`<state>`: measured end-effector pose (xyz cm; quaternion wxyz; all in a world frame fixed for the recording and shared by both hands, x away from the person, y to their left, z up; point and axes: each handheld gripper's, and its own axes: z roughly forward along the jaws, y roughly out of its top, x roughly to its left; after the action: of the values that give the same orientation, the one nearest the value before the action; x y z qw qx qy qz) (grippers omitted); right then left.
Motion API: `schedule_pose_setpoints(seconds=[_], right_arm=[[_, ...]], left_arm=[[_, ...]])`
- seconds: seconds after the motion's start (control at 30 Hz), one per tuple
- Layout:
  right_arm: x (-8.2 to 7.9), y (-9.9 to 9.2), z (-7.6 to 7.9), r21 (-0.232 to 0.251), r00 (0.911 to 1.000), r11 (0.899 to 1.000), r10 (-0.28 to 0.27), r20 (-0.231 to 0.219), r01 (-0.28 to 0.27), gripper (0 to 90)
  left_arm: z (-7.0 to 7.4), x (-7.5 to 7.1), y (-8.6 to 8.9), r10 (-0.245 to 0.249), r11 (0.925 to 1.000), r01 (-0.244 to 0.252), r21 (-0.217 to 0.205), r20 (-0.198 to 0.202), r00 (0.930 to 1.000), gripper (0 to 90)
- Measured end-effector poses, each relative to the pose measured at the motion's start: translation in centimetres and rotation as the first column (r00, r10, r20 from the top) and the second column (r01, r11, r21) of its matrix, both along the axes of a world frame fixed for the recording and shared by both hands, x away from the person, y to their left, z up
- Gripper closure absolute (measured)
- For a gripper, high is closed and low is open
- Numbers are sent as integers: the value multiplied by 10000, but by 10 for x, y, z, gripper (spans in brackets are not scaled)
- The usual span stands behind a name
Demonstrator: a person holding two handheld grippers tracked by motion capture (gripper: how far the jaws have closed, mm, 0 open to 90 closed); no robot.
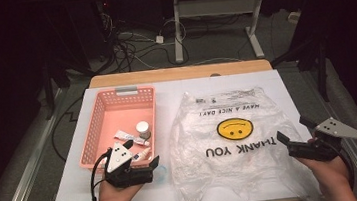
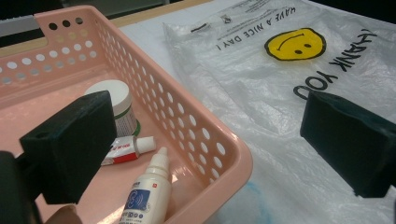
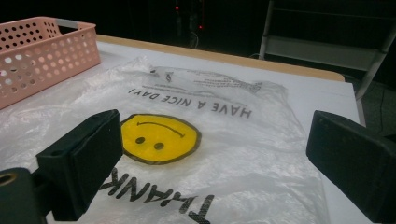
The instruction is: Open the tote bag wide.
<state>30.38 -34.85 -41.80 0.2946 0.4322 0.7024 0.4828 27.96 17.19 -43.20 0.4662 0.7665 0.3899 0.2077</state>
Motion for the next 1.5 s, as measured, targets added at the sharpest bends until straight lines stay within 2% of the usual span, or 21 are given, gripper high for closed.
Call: schedule_pose_setpoints(seconds=[0.2,0.4,0.47,0.5,0.53,0.57,0.63,0.67,0.73,0.77,0.8,0.87,0.93,1.03,1.1,1.2,1.27,1.3,1.4,1.43,1.5], right_arm=[[7,-11,-7,-19,9992,9996,-288,-286,287,19],[21,-17,-15,-136,9965,9986,-523,-650,515,4],[36,-19,-13,-106,9934,9987,-502,-1036,494,33],[41,-20,-11,-318,9930,9981,-557,-1043,526,33],[41,-20,-11,-318,9930,9981,-557,-1043,526,33],[52,-22,-10,-464,9909,9967,-719,-1140,670,32],[61,-25,-11,-410,9874,9965,-777,-1376,727,32],[67,-27,-13,-529,9861,9958,-822,-1447,753,33],[70,-28,-14,-490,9849,9956,-859,-1503,794,33],[74,-28,-15,-483,9825,9957,-866,-1649,796,37],[83,-27,-17,-701,9779,9949,-845,-1912,723,54],[87,-26,-19,-753,9745,9945,-868,-2068,726,67],[100,-28,-26,-788,9677,9947,-834,-2380,663,123],[112,-29,-38,-772,9564,9944,-908,-2778,720,168],[119,-30,-45,-982,9455,9928,-960,-3112,685,190],[127,-35,-49,-791,9368,9941,-970,-3362,746,232],[135,-38,-52,-584,9337,9951,-946,-3452,792,237],[138,-38,-54,-527,9294,9954,-937,-3570,801,236],[150,-34,-58,-840,9168,9949,-850,-3902,565,234],[150,-34,-58,-840,9168,9949,-850,-3902,565,234],[156,-29,-61,-1241,9132,9917,-820,-3991,348,226]], left_arm=[[-2,2,2,161,9998,-160,90,-79,9998,0],[0,0,3,348,9994,-348,51,-58,9994,0],[0,1,2,252,9997,-251,35,-139,9996,0],[-1,2,1,192,9997,-189,125,-191,9996,0],[-1,2,1,192,9997,-189,125,-191,9996,0],[-2,2,0,114,9999,-112,94,-240,9996,0],[-2,2,0,37,10000,-35,62,-308,9995,0],[-1,0,0,-160,9999,160,1,-532,9985,0],[0,-2,0,-123,9999,121,-45,-526,9985,0],[0,-4,1,-162,9999,163,15,-462,9988,0],[0,-6,1,-67,9999,72,120,-364,9993,0],[0,-8,3,39,10000,-38,28,-270,9996,0],[0,-8,3,134,9999,-135,-62,-148,9998,0],[-1,-9,0,-11,10000,11,4,24,10000,0],[-3,-10,0,-30,9999,28,145,103,9999,0],[-3,-8,0,-46,9998,45,180,47,10000,0],[-3,-7,0,-22,10000,22,-1,36,10000,0],[-3,-6,0,-39,10000,39,-9,28,10000,0],[-4,-7,-1,-98,9999,97,50,28,9999,0],[-4,-7,-1,-90,9999,90,66,23,10000,0],[-5,-7,-2,-89,9999,89,82,-28,10000,0]])
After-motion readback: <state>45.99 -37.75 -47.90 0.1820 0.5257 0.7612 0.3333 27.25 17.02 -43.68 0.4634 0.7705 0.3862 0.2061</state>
